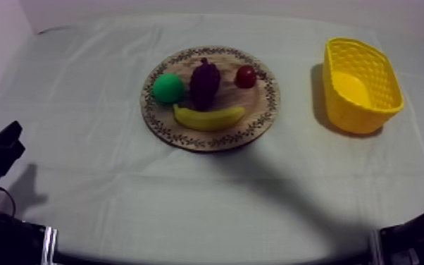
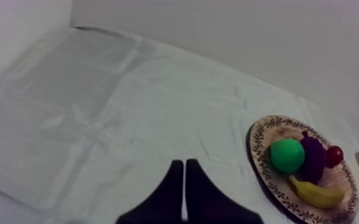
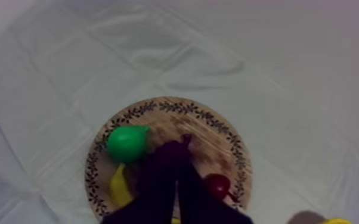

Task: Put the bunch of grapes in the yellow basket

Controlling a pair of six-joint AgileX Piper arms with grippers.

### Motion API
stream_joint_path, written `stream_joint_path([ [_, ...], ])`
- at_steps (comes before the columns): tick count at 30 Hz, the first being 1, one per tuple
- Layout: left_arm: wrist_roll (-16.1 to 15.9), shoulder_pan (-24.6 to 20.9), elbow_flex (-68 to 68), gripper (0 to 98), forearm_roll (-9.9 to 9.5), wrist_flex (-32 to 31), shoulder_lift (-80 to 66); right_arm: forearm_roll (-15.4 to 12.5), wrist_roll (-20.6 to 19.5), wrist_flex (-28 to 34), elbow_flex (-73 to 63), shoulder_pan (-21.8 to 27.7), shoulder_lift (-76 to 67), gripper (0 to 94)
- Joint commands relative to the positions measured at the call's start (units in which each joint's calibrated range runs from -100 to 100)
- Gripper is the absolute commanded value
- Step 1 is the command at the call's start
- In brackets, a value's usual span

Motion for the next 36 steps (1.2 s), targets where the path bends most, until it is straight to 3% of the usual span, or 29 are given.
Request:
stream_joint_path([
  [1, -0.01, 0.01, -0.04, 0.1, 0.02, 0.03, 0.00, 0.33, -0.76, -0.16, -0.62, -0.17, 2.69, 0.3],
  [6, -0.01, 0.01, -0.04, 0.1, 0.02, 0.03, 0.00, -1.03, -0.75, 0.88, -3.37, -0.22, 6.62, 0.3],
  [13, -0.01, 0.01, -0.04, 0.1, 0.02, 0.03, 0.00, -0.92, -1.55, 0.28, -4.65, -0.12, 9.27, 0.3],
  [19, -0.01, 0.01, -0.04, 0.1, 0.02, 0.03, 0.00, 0.71, -5.64, 2.20, -8.57, -0.36, 11.50, 0.3],
  [24, -0.01, 0.01, -0.04, 0.1, 0.02, 0.03, 0.00, 1.20, -10.52, 8.94, -13.62, -0.49, 13.69, 0.3],
  [32, -0.01, 0.01, -0.04, 0.1, 0.02, 0.03, 0.00, -2.90, -14.40, 20.49, -19.71, 0.72, 15.86, 0.3],
  [36, -0.01, 0.01, -0.04, 0.1, 0.02, 0.03, 0.00, -3.07, -16.75, 25.45, -21.92, 0.63, 16.65, 0.3],
])
